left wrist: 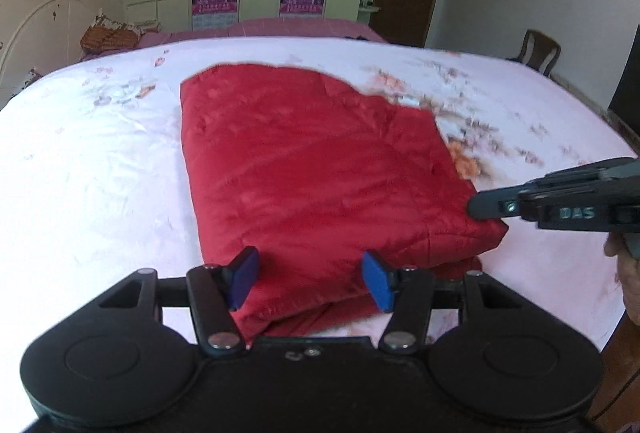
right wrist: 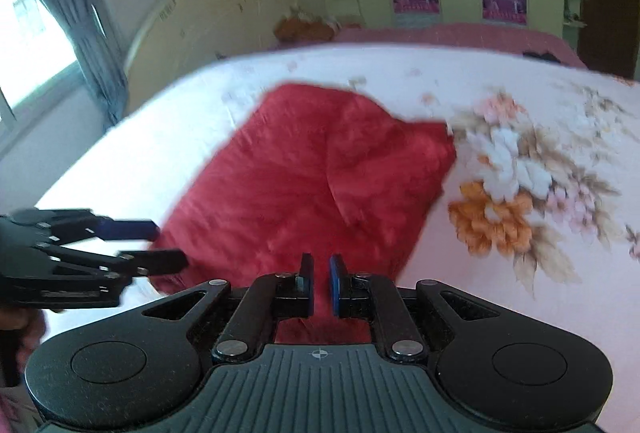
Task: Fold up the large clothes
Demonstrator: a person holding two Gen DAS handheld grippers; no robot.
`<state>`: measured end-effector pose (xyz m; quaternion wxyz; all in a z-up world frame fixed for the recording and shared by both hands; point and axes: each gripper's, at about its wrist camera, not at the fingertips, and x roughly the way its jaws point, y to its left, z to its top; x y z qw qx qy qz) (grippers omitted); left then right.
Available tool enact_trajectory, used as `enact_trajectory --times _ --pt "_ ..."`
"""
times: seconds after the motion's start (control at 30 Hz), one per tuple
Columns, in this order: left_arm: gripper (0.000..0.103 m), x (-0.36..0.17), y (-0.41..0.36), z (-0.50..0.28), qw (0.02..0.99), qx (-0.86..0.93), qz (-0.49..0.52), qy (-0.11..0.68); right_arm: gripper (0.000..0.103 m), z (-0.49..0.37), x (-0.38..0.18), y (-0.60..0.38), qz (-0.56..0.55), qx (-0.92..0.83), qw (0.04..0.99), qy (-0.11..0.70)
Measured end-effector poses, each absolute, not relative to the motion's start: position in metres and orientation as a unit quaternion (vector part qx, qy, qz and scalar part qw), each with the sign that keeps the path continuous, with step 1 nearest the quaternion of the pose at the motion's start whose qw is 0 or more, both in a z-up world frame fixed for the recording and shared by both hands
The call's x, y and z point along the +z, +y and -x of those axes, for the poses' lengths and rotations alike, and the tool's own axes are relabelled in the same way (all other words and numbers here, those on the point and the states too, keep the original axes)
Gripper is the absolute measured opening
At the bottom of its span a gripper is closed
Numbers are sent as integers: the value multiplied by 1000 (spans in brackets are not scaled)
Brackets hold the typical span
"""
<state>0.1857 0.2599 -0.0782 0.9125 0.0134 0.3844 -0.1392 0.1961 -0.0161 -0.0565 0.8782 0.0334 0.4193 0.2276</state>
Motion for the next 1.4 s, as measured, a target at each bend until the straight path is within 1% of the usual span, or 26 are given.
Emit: enact_trajectory --times 0.1,0.23,0.43,0.63,0.67,0.7,0.77,0.8,0.83,0.87,0.93,1.4 --pt "56 -87 262 -185 913 -134 -8 386 9 -201 -73 -16 -45 217 869 442" --pt "55 -85 270 -183 915 -128 3 382 9 -201 -69 -18 -58 217 870 440" --pt "55 -76 276 -174 920 -118 8 374 9 -183 -43 -30 -70 218 883 410" --pt "55 -42 262 -146 935 -125 8 332 9 -155 -6 -37 -75 224 900 367" --pt "60 -36 259 -140 938 -123 6 325 9 -149 -2 -40 -76 222 902 362" --pt "77 -32 257 -135 941 -118 7 318 9 -144 2 -43 -79 218 905 356" --pt "102 -25 252 -124 948 -100 12 303 10 -134 7 -50 -84 205 910 351" --pt "103 -22 249 -117 952 -85 14 294 10 -130 8 -53 -86 191 912 352" --pt "103 -20 246 -113 952 -74 12 296 39 -127 8 -56 -87 179 913 356" --pt "103 -19 241 -110 950 -69 7 305 99 -121 9 -59 -90 165 915 356" --pt "103 -16 233 -102 944 -71 -3 321 103 -107 13 -65 -94 159 925 333" --pt "103 4 203 -35 951 -76 3 300 103 -41 23 -61 -47 112 934 337"
